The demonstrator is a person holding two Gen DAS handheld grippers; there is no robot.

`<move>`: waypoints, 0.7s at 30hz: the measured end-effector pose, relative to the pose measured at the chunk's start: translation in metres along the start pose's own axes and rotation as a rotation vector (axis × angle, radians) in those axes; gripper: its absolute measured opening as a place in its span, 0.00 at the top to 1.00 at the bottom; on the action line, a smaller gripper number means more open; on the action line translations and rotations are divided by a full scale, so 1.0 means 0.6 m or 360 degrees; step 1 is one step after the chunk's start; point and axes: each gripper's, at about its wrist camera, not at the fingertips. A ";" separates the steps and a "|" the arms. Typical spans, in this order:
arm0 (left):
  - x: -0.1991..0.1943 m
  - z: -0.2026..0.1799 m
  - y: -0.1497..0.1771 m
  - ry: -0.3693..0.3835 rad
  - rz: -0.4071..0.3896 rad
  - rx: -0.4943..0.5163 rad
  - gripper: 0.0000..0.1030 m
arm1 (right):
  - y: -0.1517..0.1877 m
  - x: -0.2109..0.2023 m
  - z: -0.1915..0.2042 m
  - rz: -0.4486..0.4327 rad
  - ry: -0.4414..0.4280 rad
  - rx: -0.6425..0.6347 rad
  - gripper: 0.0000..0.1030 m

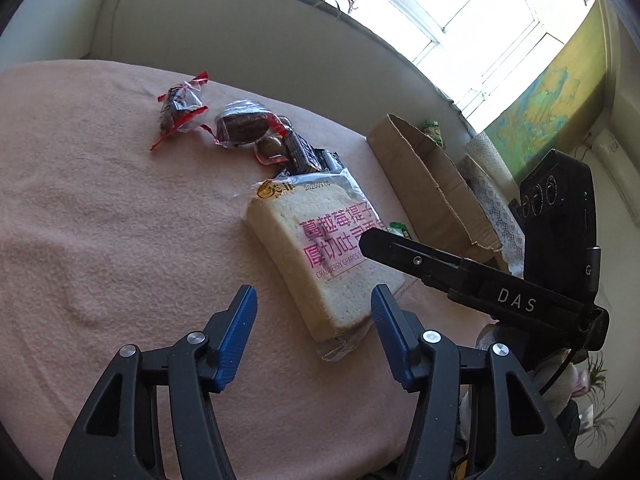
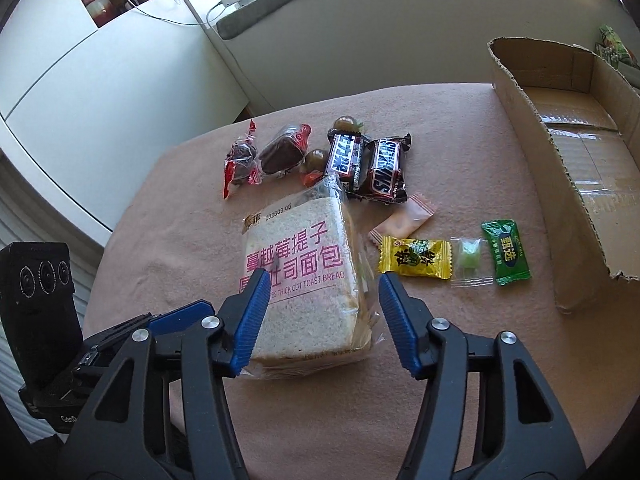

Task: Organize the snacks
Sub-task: 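Reach the right gripper to the toast bread bag and grasp it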

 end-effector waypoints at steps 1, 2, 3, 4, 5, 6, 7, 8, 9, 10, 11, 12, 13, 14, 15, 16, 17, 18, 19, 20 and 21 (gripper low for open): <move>0.009 0.001 -0.003 -0.0010 0.0014 0.0004 0.48 | -0.002 0.005 -0.002 0.0015 0.0009 -0.0006 0.43; 0.015 0.001 -0.005 -0.0017 0.0025 0.0005 0.48 | -0.003 0.011 -0.003 0.0034 0.0012 -0.0016 0.44; 0.020 0.002 -0.006 -0.0022 0.0034 0.0008 0.52 | -0.004 0.015 -0.005 0.0046 -0.0001 -0.0017 0.45; 0.023 0.002 -0.007 -0.0022 0.0040 0.0013 0.55 | -0.005 0.018 -0.009 0.0052 -0.0026 -0.0010 0.45; 0.025 0.002 -0.007 -0.0018 0.0041 0.0019 0.55 | -0.006 0.020 -0.009 0.0058 -0.0042 -0.0010 0.45; 0.027 0.002 -0.009 -0.0013 0.0041 0.0025 0.55 | -0.006 0.020 -0.009 0.0063 -0.0045 -0.0020 0.46; 0.027 0.000 -0.010 -0.0010 0.0040 0.0030 0.56 | -0.007 0.021 -0.009 0.0064 -0.0051 -0.0026 0.47; 0.028 -0.002 -0.011 -0.0009 0.0041 0.0039 0.56 | -0.007 0.022 -0.010 0.0067 -0.0064 -0.0023 0.47; 0.030 -0.004 -0.012 -0.0014 0.0041 0.0051 0.56 | -0.007 0.022 -0.011 0.0071 -0.0078 -0.0018 0.48; 0.031 -0.006 -0.012 -0.0017 0.0039 0.0062 0.56 | -0.007 0.022 -0.011 0.0074 -0.0080 -0.0018 0.48; 0.030 -0.009 -0.012 -0.0021 0.0036 0.0075 0.56 | -0.008 0.023 -0.009 0.0075 -0.0080 -0.0020 0.48; 0.030 -0.012 -0.012 -0.0025 0.0033 0.0089 0.56 | -0.008 0.022 -0.007 0.0076 -0.0086 -0.0021 0.49; 0.029 -0.015 -0.011 -0.0032 0.0029 0.0104 0.56 | -0.007 0.022 -0.006 0.0073 -0.0089 -0.0020 0.49; 0.029 -0.018 -0.011 -0.0045 0.0022 0.0117 0.56 | -0.007 0.021 -0.004 0.0069 -0.0093 -0.0023 0.49; 0.029 -0.020 -0.011 -0.0054 0.0018 0.0127 0.56 | -0.007 0.021 -0.002 0.0065 -0.0086 -0.0029 0.49; 0.028 -0.022 -0.010 -0.0059 0.0016 0.0133 0.56 | -0.008 0.023 0.001 0.0061 -0.0080 -0.0035 0.49; 0.028 -0.023 -0.011 -0.0065 0.0013 0.0137 0.56 | -0.008 0.022 0.002 0.0058 -0.0076 -0.0039 0.49; 0.028 -0.025 -0.011 -0.0067 0.0011 0.0139 0.56 | -0.008 0.021 0.004 0.0057 -0.0076 -0.0041 0.49; 0.026 -0.027 -0.012 -0.0068 0.0007 0.0142 0.56 | -0.008 0.019 0.005 0.0053 -0.0077 -0.0042 0.49; 0.027 -0.030 -0.015 -0.0068 0.0003 0.0148 0.56 | -0.008 0.014 0.005 0.0046 -0.0077 -0.0045 0.49; 0.025 -0.033 -0.015 -0.0069 -0.0003 0.0156 0.56 | -0.009 0.012 0.007 0.0039 -0.0075 -0.0050 0.49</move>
Point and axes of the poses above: each gripper's, at about its wrist camera, not at the fingertips, and x roughly the way its jaws point, z to its left, y to its underside, and after that the axes turned 6 degrees about -x, right-handed
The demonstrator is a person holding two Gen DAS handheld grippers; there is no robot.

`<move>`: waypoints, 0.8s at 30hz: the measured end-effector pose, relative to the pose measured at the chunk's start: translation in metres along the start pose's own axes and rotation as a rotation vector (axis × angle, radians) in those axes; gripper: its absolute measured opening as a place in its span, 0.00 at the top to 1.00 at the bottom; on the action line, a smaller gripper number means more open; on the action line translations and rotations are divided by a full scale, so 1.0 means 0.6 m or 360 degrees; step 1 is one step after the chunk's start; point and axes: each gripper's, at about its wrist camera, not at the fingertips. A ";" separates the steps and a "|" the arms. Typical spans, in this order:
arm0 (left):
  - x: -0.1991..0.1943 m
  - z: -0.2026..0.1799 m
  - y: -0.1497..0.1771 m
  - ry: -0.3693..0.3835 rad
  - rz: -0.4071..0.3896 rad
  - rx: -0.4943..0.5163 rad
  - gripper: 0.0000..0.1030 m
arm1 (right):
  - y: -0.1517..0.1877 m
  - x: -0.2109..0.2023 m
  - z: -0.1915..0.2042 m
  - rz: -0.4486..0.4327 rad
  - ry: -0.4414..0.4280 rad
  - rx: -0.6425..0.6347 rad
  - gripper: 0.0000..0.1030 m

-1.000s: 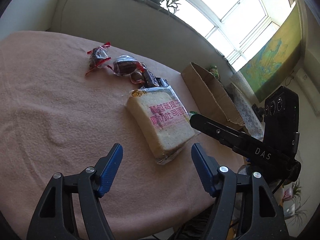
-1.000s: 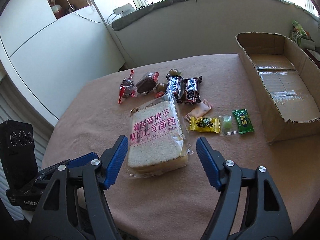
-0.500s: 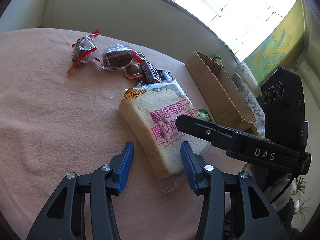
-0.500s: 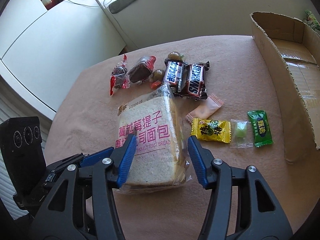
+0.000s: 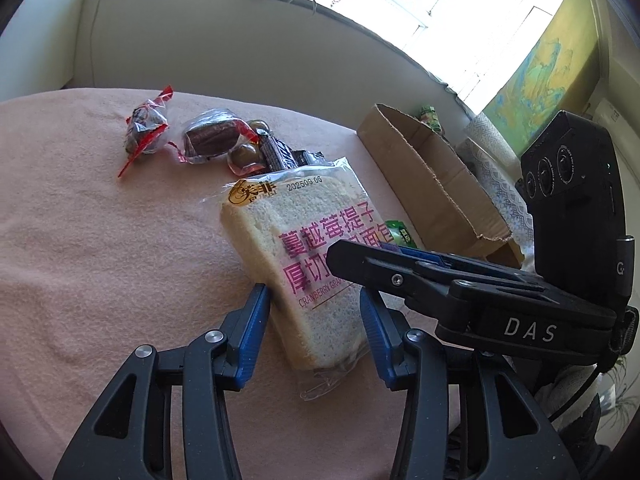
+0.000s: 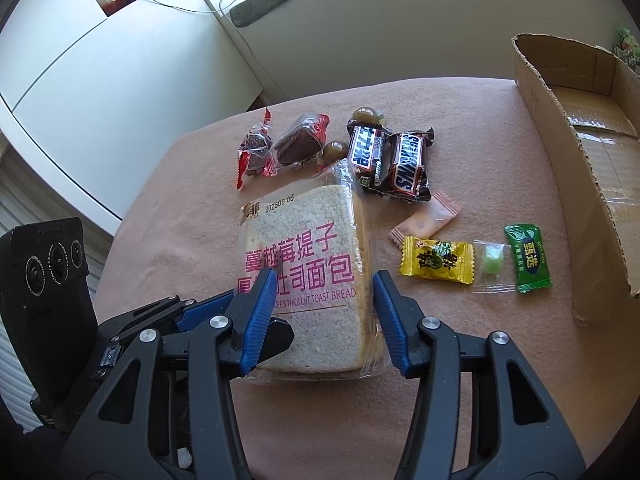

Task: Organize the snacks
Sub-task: 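Reach the right gripper to the toast bread bag and grasp it, then carry the bread bag with the right gripper into the cardboard box and release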

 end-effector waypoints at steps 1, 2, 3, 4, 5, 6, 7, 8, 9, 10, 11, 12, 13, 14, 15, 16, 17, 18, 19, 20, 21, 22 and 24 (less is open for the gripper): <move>-0.004 -0.003 -0.001 0.0000 -0.0009 0.0010 0.56 | -0.001 -0.004 0.001 -0.0008 0.0003 -0.0005 0.49; -0.006 -0.007 -0.003 0.0000 -0.0018 0.0020 0.56 | -0.002 -0.010 0.001 -0.0019 0.0006 -0.0010 0.49; -0.008 -0.012 -0.005 0.0003 -0.0027 0.0029 0.56 | -0.004 -0.016 0.002 -0.0029 0.0008 -0.0011 0.49; -0.011 -0.017 -0.008 0.0008 -0.0036 0.0038 0.56 | -0.006 -0.022 0.002 -0.0041 0.0010 -0.0013 0.49; -0.012 -0.022 -0.012 0.0013 -0.0045 0.0048 0.56 | -0.008 -0.029 0.001 -0.0053 0.0013 -0.0016 0.49; -0.013 -0.029 -0.015 0.0019 -0.0055 0.0064 0.56 | -0.010 -0.037 0.000 -0.0066 0.0016 -0.0017 0.49; -0.014 -0.036 -0.019 0.0024 -0.0064 0.0080 0.56 | -0.011 -0.047 -0.001 -0.0081 0.0022 -0.0021 0.49; -0.014 -0.043 -0.023 0.0032 -0.0073 0.0094 0.56 | -0.013 -0.056 -0.003 -0.0096 0.0028 -0.0024 0.49; -0.014 -0.049 -0.027 0.0040 -0.0080 0.0106 0.56 | -0.016 -0.065 -0.006 -0.0112 0.0033 -0.0024 0.49; -0.013 -0.056 -0.032 0.0049 -0.0085 0.0117 0.56 | -0.019 -0.074 -0.009 -0.0126 0.0039 -0.0023 0.49; -0.010 -0.062 -0.037 0.0060 -0.0090 0.0129 0.56 | -0.021 -0.083 -0.012 -0.0141 0.0047 -0.0022 0.49; -0.008 -0.069 -0.042 0.0067 -0.0093 0.0140 0.56 | -0.023 -0.091 -0.016 -0.0156 0.0056 -0.0022 0.49; -0.007 -0.074 -0.045 0.0074 -0.0094 0.0149 0.56 | -0.025 -0.100 -0.020 -0.0169 0.0065 -0.0021 0.49; -0.004 -0.080 -0.049 0.0082 -0.0094 0.0156 0.56 | -0.028 -0.107 -0.024 -0.0179 0.0075 -0.0021 0.49; 0.005 -0.092 -0.055 0.0087 -0.0093 0.0165 0.56 | -0.031 -0.113 -0.029 -0.0190 0.0084 -0.0020 0.49; 0.008 -0.098 -0.058 0.0093 -0.0095 0.0174 0.56 | -0.032 -0.119 -0.034 -0.0199 0.0092 -0.0016 0.49; 0.011 -0.105 -0.061 0.0098 -0.0097 0.0188 0.56 | -0.033 -0.126 -0.038 -0.0211 0.0100 -0.0010 0.49; 0.014 -0.113 -0.064 0.0099 -0.0100 0.0203 0.56 | -0.034 -0.132 -0.043 -0.0222 0.0109 -0.0005 0.49; 0.017 -0.120 -0.067 0.0100 -0.0103 0.0219 0.56 | -0.036 -0.137 -0.047 -0.0233 0.0120 0.0001 0.49; 0.022 -0.130 -0.072 0.0101 -0.0104 0.0236 0.56 | -0.038 -0.143 -0.053 -0.0245 0.0130 0.0008 0.49; 0.026 -0.137 -0.074 0.0104 -0.0104 0.0251 0.56 | -0.039 -0.150 -0.059 -0.0255 0.0140 0.0016 0.49; 0.030 -0.143 -0.079 0.0111 -0.0103 0.0263 0.56 | -0.040 -0.155 -0.065 -0.0264 0.0148 0.0023 0.49; 0.039 -0.156 -0.086 0.0126 -0.0096 0.0282 0.56 | -0.043 -0.164 -0.078 -0.0284 0.0161 0.0044 0.49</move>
Point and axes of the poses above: each gripper's, at about its wrist camera, not at the fingertips, and x roughly the way its jaws point, z to its left, y to its underside, and after that the axes turned 6 degrees about -x, right-handed
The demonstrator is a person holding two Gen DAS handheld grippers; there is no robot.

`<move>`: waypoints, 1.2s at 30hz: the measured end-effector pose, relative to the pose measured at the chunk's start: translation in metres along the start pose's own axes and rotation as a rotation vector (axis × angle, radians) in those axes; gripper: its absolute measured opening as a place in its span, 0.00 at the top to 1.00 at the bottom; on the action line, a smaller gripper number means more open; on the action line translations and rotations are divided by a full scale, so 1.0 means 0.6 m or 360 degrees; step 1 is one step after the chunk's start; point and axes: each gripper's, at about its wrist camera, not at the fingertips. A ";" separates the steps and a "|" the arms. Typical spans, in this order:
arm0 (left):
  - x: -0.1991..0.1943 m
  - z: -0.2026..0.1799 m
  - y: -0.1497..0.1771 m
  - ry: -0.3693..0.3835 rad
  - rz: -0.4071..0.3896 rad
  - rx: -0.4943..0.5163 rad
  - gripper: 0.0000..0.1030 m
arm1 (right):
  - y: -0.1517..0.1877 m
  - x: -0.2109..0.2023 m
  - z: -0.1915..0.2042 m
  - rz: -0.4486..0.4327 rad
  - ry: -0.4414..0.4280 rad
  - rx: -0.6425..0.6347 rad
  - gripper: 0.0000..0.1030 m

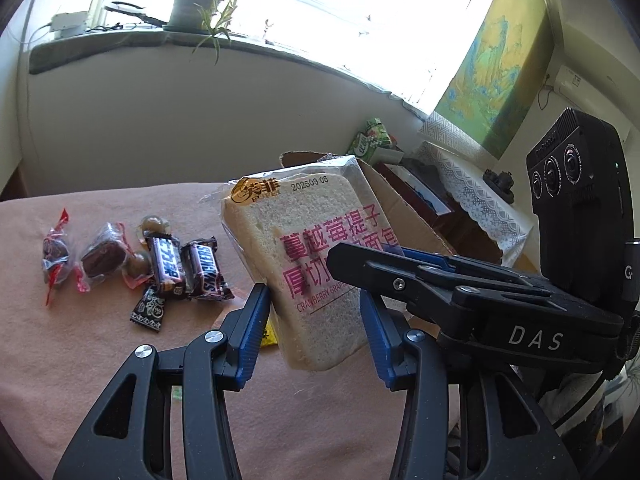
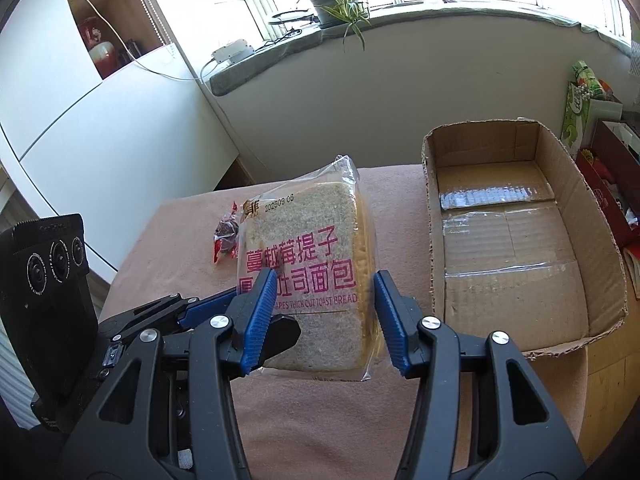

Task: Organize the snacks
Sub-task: 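Carry the bread bag with the right gripper into the cardboard box and release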

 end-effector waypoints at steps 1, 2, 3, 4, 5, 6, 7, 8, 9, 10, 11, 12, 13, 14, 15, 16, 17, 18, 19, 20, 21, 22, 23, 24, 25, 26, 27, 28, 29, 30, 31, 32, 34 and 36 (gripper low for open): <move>0.004 -0.006 -0.003 0.0007 0.0002 0.0010 0.56 | -0.002 -0.004 -0.007 -0.0008 0.0008 0.0011 0.49; 0.012 -0.014 -0.008 0.0013 0.0004 0.0021 0.56 | -0.003 -0.006 -0.015 -0.0018 0.0019 0.0022 0.49; 0.021 -0.024 -0.013 0.0017 0.0006 0.0032 0.56 | -0.005 -0.010 -0.022 -0.0028 0.0031 0.0031 0.49; 0.024 -0.032 -0.015 0.0023 0.0007 0.0043 0.56 | -0.008 -0.016 -0.032 -0.0037 0.0044 0.0040 0.49; 0.031 -0.038 -0.018 0.0029 0.0009 0.0053 0.56 | -0.011 -0.019 -0.041 -0.0044 0.0058 0.0048 0.49; 0.037 -0.043 -0.020 0.0036 0.0012 0.0060 0.56 | -0.014 -0.023 -0.050 -0.0051 0.0072 0.0058 0.49; 0.043 -0.047 -0.022 0.0042 0.0017 0.0067 0.56 | -0.016 -0.026 -0.059 -0.0055 0.0084 0.0067 0.49; 0.051 -0.052 -0.024 0.0047 0.0024 0.0072 0.56 | -0.018 -0.029 -0.067 -0.0057 0.0097 0.0076 0.49; 0.059 -0.056 -0.027 0.0052 0.0034 0.0073 0.56 | -0.019 -0.029 -0.076 -0.0057 0.0109 0.0087 0.49; 0.067 -0.059 -0.028 0.0056 0.0046 0.0072 0.56 | -0.021 -0.029 -0.084 -0.0055 0.0118 0.0098 0.49; 0.072 -0.062 -0.029 0.0060 0.0057 0.0073 0.56 | -0.023 -0.029 -0.094 -0.0052 0.0123 0.0112 0.49; 0.076 -0.066 -0.029 0.0063 0.0066 0.0076 0.56 | -0.024 -0.029 -0.103 -0.0049 0.0126 0.0130 0.49; 0.083 -0.070 -0.030 0.0065 0.0075 0.0081 0.56 | -0.024 -0.029 -0.110 -0.0046 0.0133 0.0144 0.49; 0.088 -0.073 -0.030 0.0067 0.0084 0.0088 0.56 | -0.023 -0.030 -0.116 -0.0045 0.0142 0.0152 0.49; 0.092 -0.078 -0.029 0.0067 0.0090 0.0094 0.56 | -0.023 -0.030 -0.122 -0.0045 0.0152 0.0160 0.49; 0.096 -0.081 -0.029 0.0068 0.0096 0.0098 0.56 | -0.022 -0.030 -0.128 -0.0044 0.0159 0.0168 0.49; 0.100 -0.084 -0.027 0.0069 0.0102 0.0103 0.56 | -0.021 -0.031 -0.133 -0.0043 0.0165 0.0176 0.49; 0.103 -0.087 -0.027 0.0070 0.0106 0.0108 0.56 | -0.020 -0.030 -0.138 -0.0041 0.0170 0.0184 0.49; 0.107 -0.089 -0.027 0.0072 0.0113 0.0111 0.56 | -0.020 -0.031 -0.143 -0.0039 0.0173 0.0192 0.49; 0.109 -0.090 -0.025 0.0075 0.0119 0.0112 0.56 | -0.019 -0.030 -0.148 -0.0035 0.0178 0.0198 0.49; 0.111 -0.091 -0.025 0.0076 0.0125 0.0115 0.56 | -0.019 -0.030 -0.153 -0.0032 0.0184 0.0204 0.49; 0.113 -0.092 -0.023 0.0076 0.0130 0.0119 0.56 | -0.017 -0.030 -0.157 -0.0029 0.0189 0.0207 0.49; 0.115 -0.093 -0.022 0.0075 0.0131 0.0124 0.56 | -0.017 -0.030 -0.160 -0.0027 0.0194 0.0212 0.49; 0.118 -0.097 -0.023 0.0073 0.0133 0.0131 0.56 | -0.016 -0.029 -0.164 -0.0024 0.0197 0.0219 0.49; 0.119 -0.098 -0.022 0.0068 0.0135 0.0141 0.56 | -0.016 -0.029 -0.166 -0.0024 0.0201 0.0222 0.49; 0.121 -0.100 -0.022 0.0062 0.0135 0.0151 0.56 | -0.014 -0.028 -0.168 -0.0024 0.0206 0.0224 0.49; 0.122 -0.103 -0.022 0.0056 0.0133 0.0161 0.56 | -0.014 -0.027 -0.170 -0.0023 0.0209 0.0227 0.49; 0.123 -0.105 -0.020 0.0047 0.0134 0.0175 0.56 | -0.013 -0.027 -0.172 -0.0021 0.0211 0.0232 0.49; 0.124 -0.107 -0.019 0.0039 0.0137 0.0188 0.56 | -0.013 -0.025 -0.174 -0.0021 0.0214 0.0238 0.49; 0.124 -0.108 -0.018 0.0030 0.0138 0.0199 0.56 | -0.012 -0.025 -0.176 -0.0021 0.0223 0.0244 0.49; 0.124 -0.108 -0.017 0.0020 0.0135 0.0207 0.56 | -0.012 -0.024 -0.176 -0.0023 0.0238 0.0243 0.49; 0.125 -0.109 -0.017 0.0011 0.0133 0.0212 0.56 | -0.012 -0.024 -0.177 -0.0025 0.0259 0.0239 0.49; 0.126 -0.108 -0.017 0.0005 0.0134 0.0212 0.56 | -0.011 -0.024 -0.180 -0.0027 0.0272 0.0247 0.49; 0.124 -0.106 -0.017 0.0002 0.0134 0.0211 0.56 | -0.011 -0.026 -0.180 -0.0032 0.0277 0.0249 0.49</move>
Point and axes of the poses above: each gripper's, at about its wrist camera, not at the fingertips, and x roughly the way its jaws point, z to its left, y to its underside, and after that the axes turned 6 degrees about -x, right-handed
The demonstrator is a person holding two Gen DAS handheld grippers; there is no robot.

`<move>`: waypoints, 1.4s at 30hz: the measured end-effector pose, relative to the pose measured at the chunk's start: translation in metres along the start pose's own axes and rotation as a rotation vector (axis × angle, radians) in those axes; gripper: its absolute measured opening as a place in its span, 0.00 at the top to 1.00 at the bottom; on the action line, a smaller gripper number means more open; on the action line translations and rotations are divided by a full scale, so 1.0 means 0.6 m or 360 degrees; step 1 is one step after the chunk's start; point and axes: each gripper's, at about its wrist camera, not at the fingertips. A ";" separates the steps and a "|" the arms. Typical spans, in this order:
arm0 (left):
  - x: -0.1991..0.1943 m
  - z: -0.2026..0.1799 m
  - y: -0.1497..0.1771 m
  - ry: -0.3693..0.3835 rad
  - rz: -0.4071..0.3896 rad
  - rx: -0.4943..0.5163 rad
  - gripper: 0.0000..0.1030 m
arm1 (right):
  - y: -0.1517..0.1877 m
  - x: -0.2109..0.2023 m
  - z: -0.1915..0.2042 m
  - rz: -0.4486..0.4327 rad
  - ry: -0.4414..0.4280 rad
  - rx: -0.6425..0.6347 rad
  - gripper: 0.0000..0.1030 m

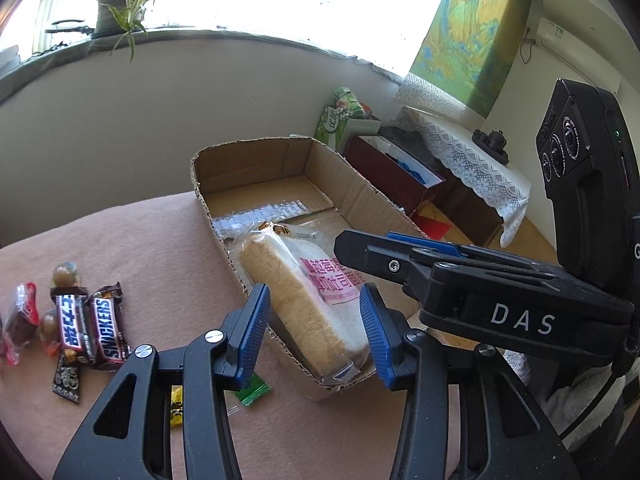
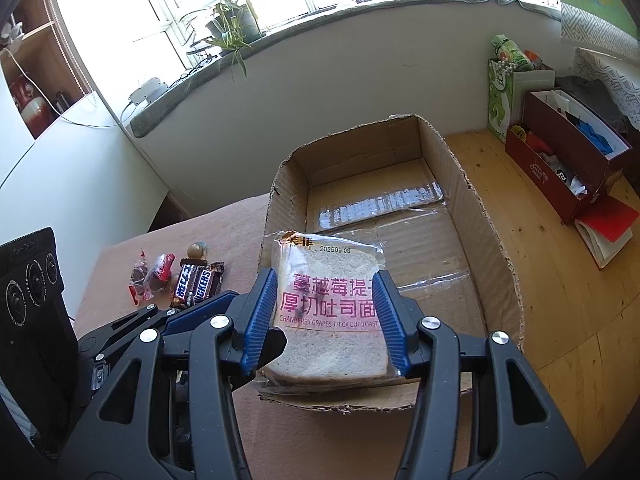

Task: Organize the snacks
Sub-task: 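Carry the bread bag with the right gripper into the cardboard box and release, then grasp the green candy with the right gripper while the left gripper grasps the red-wrapped snack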

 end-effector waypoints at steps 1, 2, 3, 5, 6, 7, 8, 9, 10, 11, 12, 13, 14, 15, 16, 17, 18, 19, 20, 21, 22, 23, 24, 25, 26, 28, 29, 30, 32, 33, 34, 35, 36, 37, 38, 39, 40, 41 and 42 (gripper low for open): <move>-0.001 0.001 0.001 -0.0002 0.0000 -0.0001 0.56 | 0.000 -0.001 0.000 -0.0002 0.0003 -0.0003 0.49; -0.002 0.002 0.002 -0.0002 0.0001 -0.0004 0.56 | 0.000 -0.002 -0.001 -0.0004 0.0004 -0.0004 0.49; -0.003 0.003 0.003 -0.0002 0.0001 -0.0006 0.56 | 0.000 -0.003 -0.001 -0.0006 0.0004 -0.0005 0.49; -0.006 0.004 0.004 -0.0004 -0.0001 -0.0008 0.56 | 0.001 -0.006 0.000 -0.0009 0.0008 -0.0003 0.49; -0.008 0.005 0.004 -0.0004 -0.0005 -0.0009 0.56 | 0.001 -0.007 0.001 -0.0010 0.0010 -0.0003 0.49; -0.010 0.005 0.005 -0.0005 -0.0008 -0.0009 0.56 | 0.002 -0.008 0.002 -0.0010 0.0009 -0.0003 0.49; -0.013 0.004 0.006 -0.0007 -0.0012 -0.0006 0.56 | 0.003 -0.010 0.003 -0.0010 0.0010 -0.0005 0.49; -0.015 0.004 0.006 -0.0010 -0.0016 -0.0001 0.56 | 0.004 -0.012 0.005 -0.0011 0.0012 -0.0008 0.49; -0.019 0.003 0.007 -0.0013 -0.0022 0.0004 0.56 | 0.004 -0.014 0.006 -0.0013 0.0014 -0.0011 0.49; -0.022 0.003 0.008 -0.0017 -0.0029 0.0006 0.56 | 0.005 -0.016 0.007 -0.0015 0.0014 -0.0013 0.49; -0.026 0.003 0.008 -0.0020 -0.0035 0.0008 0.56 | 0.006 -0.018 0.009 -0.0018 0.0014 -0.0012 0.49; -0.030 0.003 0.009 -0.0021 -0.0042 0.0012 0.56 | 0.006 -0.020 0.011 -0.0022 0.0015 -0.0013 0.49; -0.034 0.004 0.009 -0.0025 -0.0049 0.0014 0.56 | 0.006 -0.023 0.013 -0.0026 0.0018 -0.0017 0.49; -0.038 0.003 0.011 -0.0029 -0.0056 0.0016 0.56 | 0.006 -0.025 0.016 -0.0029 0.0022 -0.0021 0.49; -0.043 0.005 0.011 -0.0033 -0.0064 0.0016 0.56 | 0.007 -0.027 0.019 -0.0033 0.0025 -0.0025 0.49; -0.048 0.006 0.012 -0.0037 -0.0072 0.0016 0.56 | 0.007 -0.029 0.022 -0.0035 0.0027 -0.0031 0.49; -0.053 0.008 0.012 -0.0042 -0.0080 0.0016 0.56 | 0.008 -0.031 0.025 -0.0037 0.0029 -0.0035 0.49; -0.059 0.010 0.014 -0.0048 -0.0089 0.0017 0.56 | 0.009 -0.033 0.028 -0.0039 0.0028 -0.0038 0.49; -0.066 0.013 0.014 -0.0052 -0.0100 0.0017 0.56 | 0.010 -0.035 0.032 -0.0041 0.0025 -0.0040 0.49; -0.072 0.016 0.016 -0.0058 -0.0110 0.0018 0.56 | 0.011 -0.037 0.035 -0.0043 0.0023 -0.0042 0.49; -0.079 0.020 0.018 -0.0063 -0.0119 0.0020 0.56 | 0.013 -0.040 0.040 -0.0047 0.0020 -0.0045 0.49; -0.086 0.025 0.019 -0.0067 -0.0127 0.0022 0.56 | 0.014 -0.042 0.045 -0.0050 0.0013 -0.0051 0.49; -0.093 0.031 0.021 -0.0075 -0.0140 0.0017 0.56 | 0.016 -0.045 0.050 -0.0054 0.0010 -0.0058 0.49; -0.100 0.037 0.023 -0.0081 -0.0155 0.0007 0.56 | 0.019 -0.047 0.057 -0.0061 0.0009 -0.0068 0.49; -0.108 0.045 0.025 -0.0085 -0.0171 -0.0002 0.56 | 0.021 -0.050 0.063 -0.0065 0.0009 -0.0080 0.49; -0.123 0.060 0.028 -0.0092 -0.0205 -0.0008 0.56 | 0.025 -0.053 0.076 -0.0075 0.0003 -0.0104 0.49; -0.131 0.067 0.030 -0.0098 -0.0218 -0.0003 0.56 | 0.027 -0.054 0.083 -0.0078 -0.0005 -0.0116 0.49; -0.139 0.074 0.033 -0.0112 -0.0231 -0.0001 0.56 | 0.029 -0.054 0.090 -0.0080 -0.0013 -0.0126 0.49; -0.155 0.094 0.036 -0.0137 -0.0264 -0.0016 0.56 | 0.034 -0.052 0.104 -0.0079 -0.0025 -0.0149 0.49; -0.163 0.106 0.038 -0.0149 -0.0276 -0.0034 0.56 | 0.037 -0.051 0.112 -0.0078 -0.0034 -0.0162 0.49; -0.172 0.119 0.039 -0.0159 -0.0286 -0.0057 0.56 | 0.040 -0.049 0.120 -0.0076 -0.0044 -0.0176 0.49; -0.179 0.130 0.040 -0.0171 -0.0293 -0.0078 0.55 | 0.044 -0.048 0.129 -0.0073 -0.0055 -0.0190 0.49; -0.188 0.141 0.041 -0.0192 -0.0299 -0.0096 0.55 | 0.048 -0.048 0.136 -0.0073 -0.0069 -0.0202 0.49; -0.196 0.151 0.042 -0.0218 -0.0307 -0.0110 0.55 | 0.053 -0.048 0.144 -0.0074 -0.0080 -0.0214 0.49; -0.203 0.160 0.042 -0.0245 -0.0316 -0.0118 0.55 | 0.058 -0.048 0.152 -0.0076 -0.0089 -0.0227 0.49; -0.210 0.169 0.042 -0.0268 -0.0322 -0.0122 0.55 | 0.062 -0.048 0.160 -0.0076 -0.0099 -0.0238 0.49; -0.216 0.179 0.041 -0.0294 -0.0328 -0.0127 0.55 | 0.066 -0.048 0.167 -0.0074 -0.0114 -0.0248 0.48; -0.223 0.189 0.042 -0.0318 -0.0332 -0.0134 0.55 | 0.070 -0.047 0.173 -0.0068 -0.0134 -0.0256 0.46; -0.227 0.199 0.041 -0.0339 -0.0335 -0.0138 0.55 | 0.075 -0.046 0.180 -0.0062 -0.0155 -0.0260 0.36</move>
Point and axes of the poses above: each gripper's, at about its wrist camera, not at the fingertips, and x roughly the way its jaws point, z to its left, y to its underside, and after that the axes turned 6 degrees about -x, right-handed
